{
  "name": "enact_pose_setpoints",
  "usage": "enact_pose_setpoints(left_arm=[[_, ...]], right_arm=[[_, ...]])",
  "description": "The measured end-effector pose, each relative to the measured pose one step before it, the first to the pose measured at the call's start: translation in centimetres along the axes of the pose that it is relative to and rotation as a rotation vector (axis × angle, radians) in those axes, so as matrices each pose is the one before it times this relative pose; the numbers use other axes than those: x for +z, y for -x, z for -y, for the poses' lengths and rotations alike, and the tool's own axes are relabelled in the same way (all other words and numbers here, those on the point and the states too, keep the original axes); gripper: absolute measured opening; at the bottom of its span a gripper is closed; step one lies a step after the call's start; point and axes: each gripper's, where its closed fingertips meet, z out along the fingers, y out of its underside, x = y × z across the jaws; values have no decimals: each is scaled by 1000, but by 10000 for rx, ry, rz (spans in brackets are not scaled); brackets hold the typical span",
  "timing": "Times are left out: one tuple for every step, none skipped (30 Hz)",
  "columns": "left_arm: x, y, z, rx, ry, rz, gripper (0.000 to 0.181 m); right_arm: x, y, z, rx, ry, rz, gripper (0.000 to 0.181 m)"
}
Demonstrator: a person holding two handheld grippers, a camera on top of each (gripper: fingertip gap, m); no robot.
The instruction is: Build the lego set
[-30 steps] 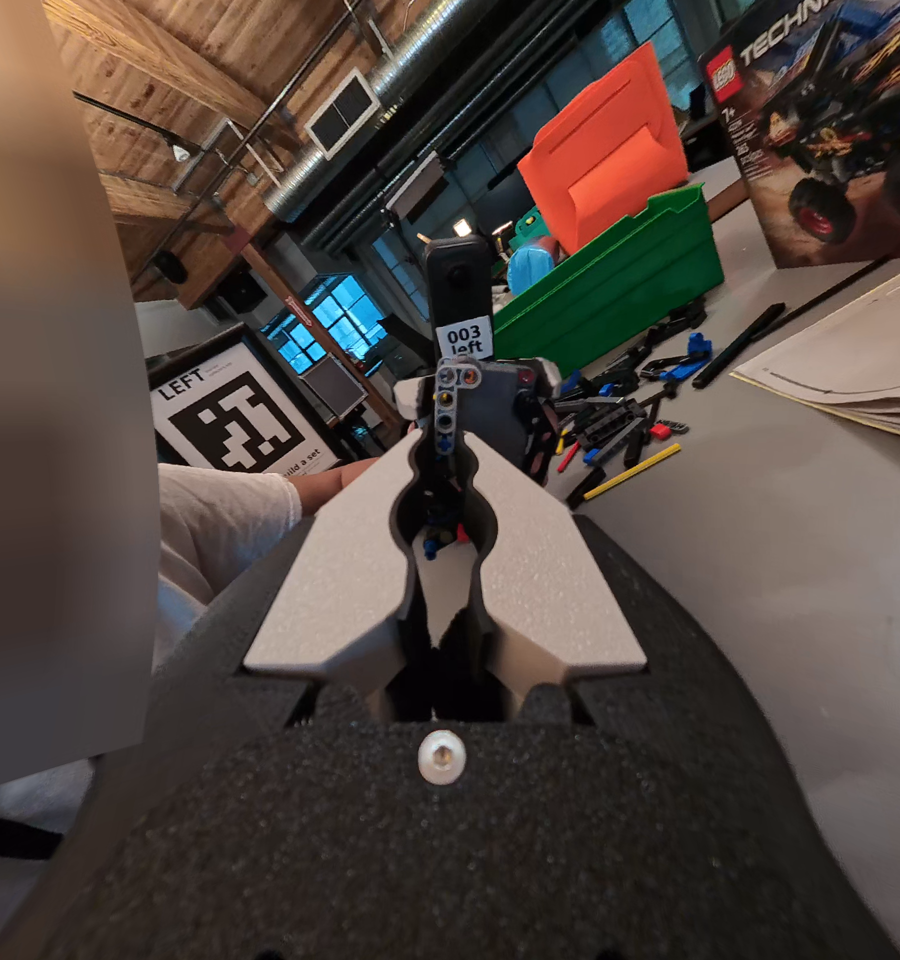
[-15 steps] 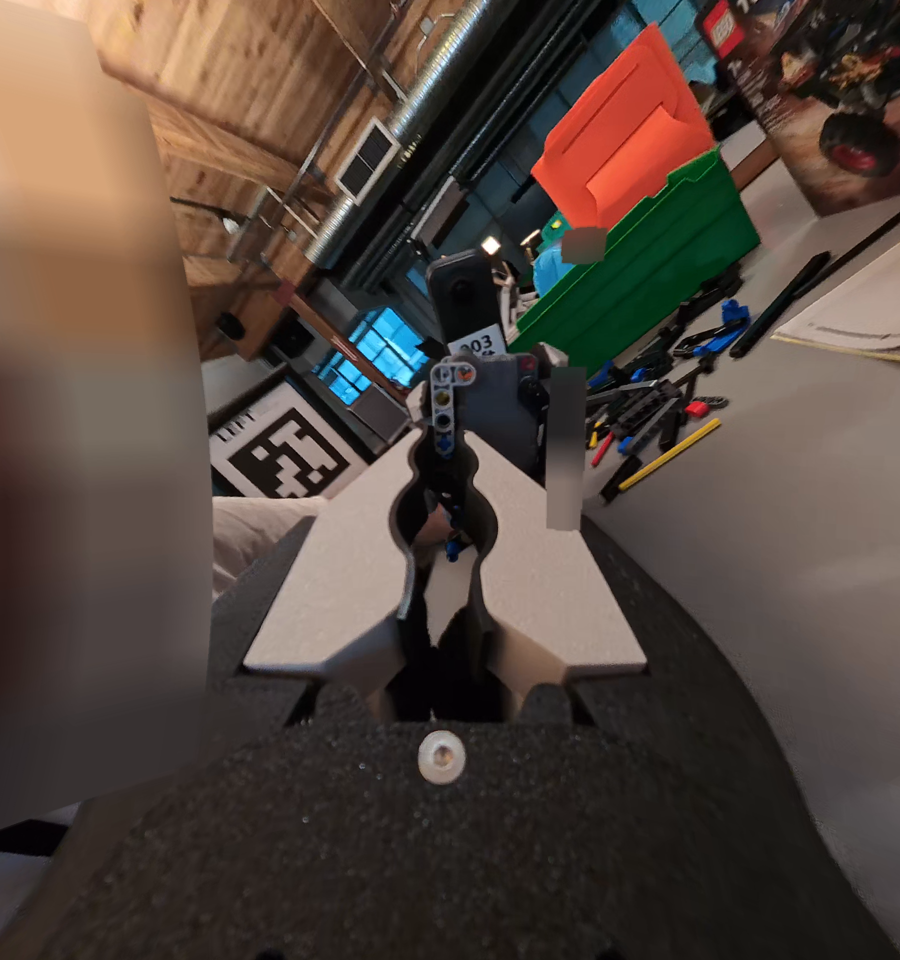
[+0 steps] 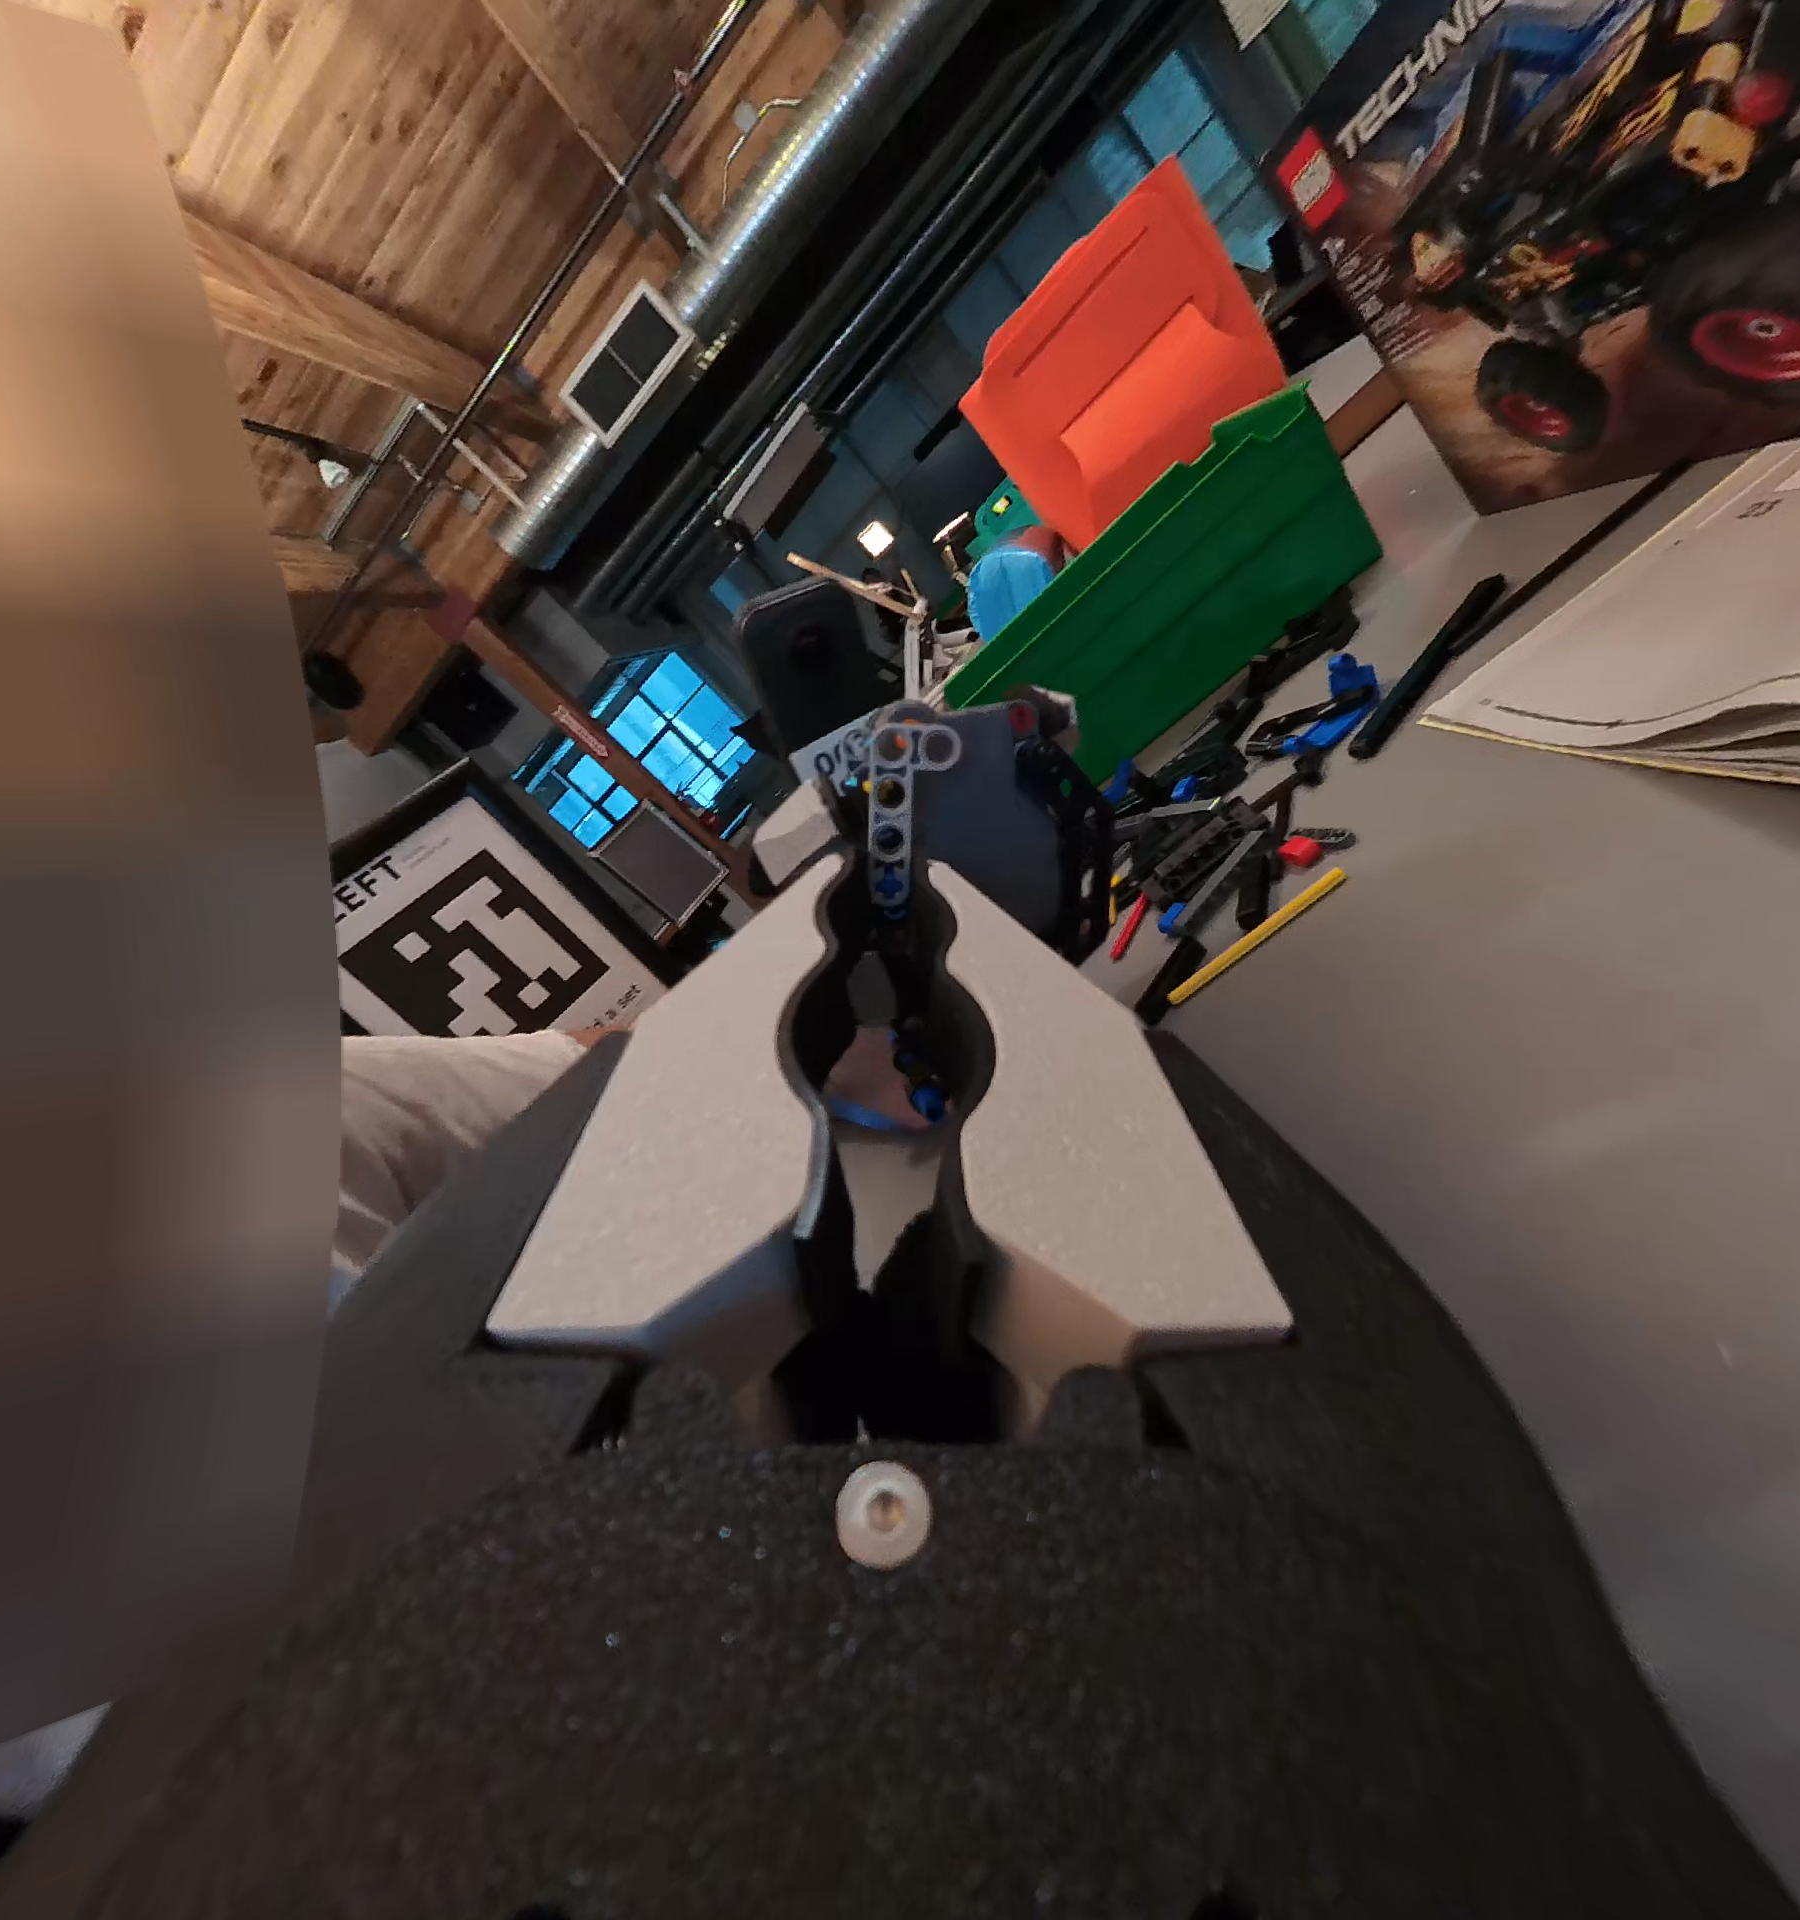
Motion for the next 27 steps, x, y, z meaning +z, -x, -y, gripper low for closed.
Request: enact_pose_setpoints(left_arm=[[-11, -147, 126, 60, -86, -20, 45], [1, -130, -6, -134, -1, -118, 45], [1, -87, 29, -107, -41, -112, 45], [-19, -203, 95, -109, -63, -199, 45], [-11, -242, 66, -136, -31, -226, 45], [27, -61, -61, -28, 28, -63, 45], [47, 5, -110, 103, 35, 49, 45], [51, -70, -49, 36, 34, -23, 45], [25, -85, -17, -67, 36, -75, 45], [-3, -1, -15, -60, 1, -32, 45], [-19, 11, -35, -33, 14, -32, 45], [-38, 85, -64, -78, 24, 4, 45], [-41, 107, 2, -127, -32, 25, 45], [-20, -60, 45, -100, -58, -66, 45], [-4, -142, -7, -27, 20, -87, 45], [19, -14, -87, 111, 125, 47, 45], [-6, -47, -96, 142, 156, 13, 45], [0, -180, -87, -10, 177, -145, 45], [6, -146, -107, -140, 193, -157, 45], [9, -11, -130, -101, 193, -74, 45], [37, -99, -236, -130, 267, -162, 45], [5, -40, -249, -139, 258, -143, 45], [-28, -7, -200, -17, 163, -93, 45], [1, -69, -283, -141, 242, -162, 45], [20, -59, -350, -206, 344, -173, 45], [1, 31, -333, -110, 339, -57, 45], [18, 9, -223, -142, 241, -64, 45]], right_arm=[[29, 209, 62, -51, -102, 36, 7], [10, 93, -2, 129, -51, -15, 7], [39, 103, 2, 50, -79, 18, 7], [45, 268, -7, -17, 3, 207, 6], [30, 251, -53, 109, 125, 276, 7], [-54, -3, -70, 229, 173, 128, 7], [-79, 5, -55, 14, 64, 85, 7], [-56, 90, -78, 27, 36, 147, 7], [-3, 73, -62, 107, 52, 103, 7], [22, -28, -25, -65, 21, -48, 7], [16, -32, -60, -218, 75, -112, 7], [17, -136, -35, -403, 25, -256, 7], [46, -110, 6, -348, -21, -254, 7], [41, 134, -9, 14, 29, 25, 7], [-3, 154, -78, 127, 104, 155, 7], [-62, -88, -119, 82, 124, 9, 7], [-27, 19, -179, -33, 154, 28, 7], [5, 220, -190, 48, 233, 168, 7], [20, 107, -131, -28, 184, 71, 7], [-9, -25, -105, -156, 119, -11, 7], [-33, 103, -205, -60, 173, 124, 7], [16, -41, -251, 27, 144, 39, 6], [30, -2, -163, 17, 87, 76, 6], [18, 48, -250, 24, 209, 130, 6], [25, -1, -349, -37, 293, 68, 6], [-8, -45, -225, -114, 174, 4, 6], [18, 35, -73, 21, 3, 69, 6]])
